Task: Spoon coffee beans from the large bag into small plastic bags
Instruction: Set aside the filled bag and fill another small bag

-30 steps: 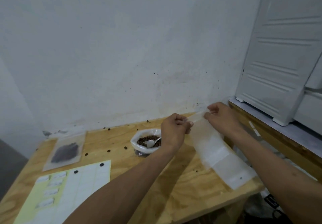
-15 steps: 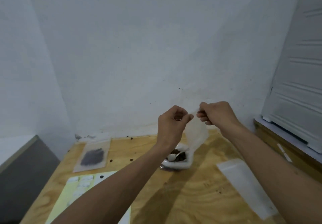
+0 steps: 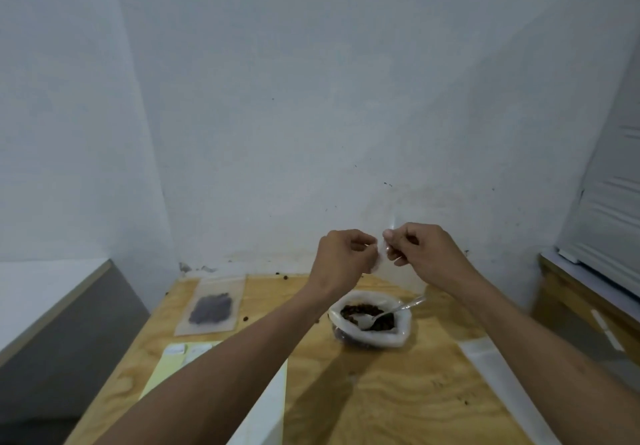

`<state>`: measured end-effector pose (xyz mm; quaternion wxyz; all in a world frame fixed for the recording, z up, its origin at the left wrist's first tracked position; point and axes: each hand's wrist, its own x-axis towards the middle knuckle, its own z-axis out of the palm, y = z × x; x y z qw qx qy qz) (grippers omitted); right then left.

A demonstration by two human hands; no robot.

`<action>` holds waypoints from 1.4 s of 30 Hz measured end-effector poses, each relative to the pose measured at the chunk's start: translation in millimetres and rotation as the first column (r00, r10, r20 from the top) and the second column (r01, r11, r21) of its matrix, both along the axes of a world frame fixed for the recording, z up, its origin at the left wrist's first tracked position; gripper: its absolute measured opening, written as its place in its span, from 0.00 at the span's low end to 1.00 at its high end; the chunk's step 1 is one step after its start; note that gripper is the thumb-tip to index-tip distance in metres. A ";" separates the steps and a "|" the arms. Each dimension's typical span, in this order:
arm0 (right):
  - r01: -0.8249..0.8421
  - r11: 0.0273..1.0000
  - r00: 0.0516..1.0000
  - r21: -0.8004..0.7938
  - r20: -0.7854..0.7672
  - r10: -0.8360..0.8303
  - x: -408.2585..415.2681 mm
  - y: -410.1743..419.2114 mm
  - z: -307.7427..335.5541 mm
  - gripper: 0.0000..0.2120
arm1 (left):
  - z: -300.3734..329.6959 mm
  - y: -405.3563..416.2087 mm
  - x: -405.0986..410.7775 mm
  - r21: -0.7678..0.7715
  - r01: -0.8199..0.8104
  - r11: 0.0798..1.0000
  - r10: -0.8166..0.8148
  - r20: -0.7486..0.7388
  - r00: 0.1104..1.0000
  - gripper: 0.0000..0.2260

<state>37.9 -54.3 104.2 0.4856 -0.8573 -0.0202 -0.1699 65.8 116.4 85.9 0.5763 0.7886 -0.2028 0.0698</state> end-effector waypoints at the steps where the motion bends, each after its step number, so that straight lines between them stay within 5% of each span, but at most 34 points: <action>1: -0.009 0.999 1.000 -0.034 -0.015 0.008 0.1 0.4 -0.8 0.13 | 0.2 1.2 0.4 0.025 0.002 1.000 -0.002 0.005 1.000 0.09; 4: -0.007 0.993 0.999 -0.120 -0.033 0.003 1.2 2.1 -3.9 0.13 | -0.5 3.1 2.3 0.073 0.003 0.997 -0.006 0.029 1.000 0.07; 8: 0.035 0.999 0.999 -0.011 -0.037 -0.035 0.5 10.2 -5.5 0.16 | 0.9 1.5 0.4 0.036 -0.059 0.998 0.057 0.076 0.995 0.05; 16: 0.041 0.993 0.999 0.114 -0.035 -0.038 1.6 15.0 -6.3 0.07 | -2.0 1.9 4.5 -0.070 -0.068 0.995 0.063 -0.074 0.995 0.04; 23: 0.124 0.992 0.992 -0.032 -0.032 -0.125 2.0 35.0 -8.3 0.12 | -4.9 -7.1 -4.9 -0.107 -0.257 0.960 0.237 -0.170 0.956 0.07; 27: 0.194 0.980 0.980 0.053 -0.062 -0.191 4.3 34.1 -14.9 0.14 | 0.6 -2.6 -4.0 -0.218 -0.365 0.905 0.311 -0.245 0.918 0.05; 36: 0.120 0.986 0.990 0.118 -0.083 -0.110 15.6 25.9 -0.2 0.07 | -5.3 9.2 -10.4 -0.123 -0.068 0.990 0.066 -0.020 0.998 0.06; 38: 0.106 0.991 0.993 0.082 -0.060 -0.101 17.8 22.3 0.6 0.08 | -4.4 15.3 -5.1 -0.028 -0.026 0.999 0.027 0.044 0.999 0.12; 42: 0.013 0.996 0.998 0.088 -0.064 -0.007 19.6 21.5 1.9 0.09 | -5.4 26.2 13.6 0.430 -0.069 0.900 -0.075 0.309 0.948 0.52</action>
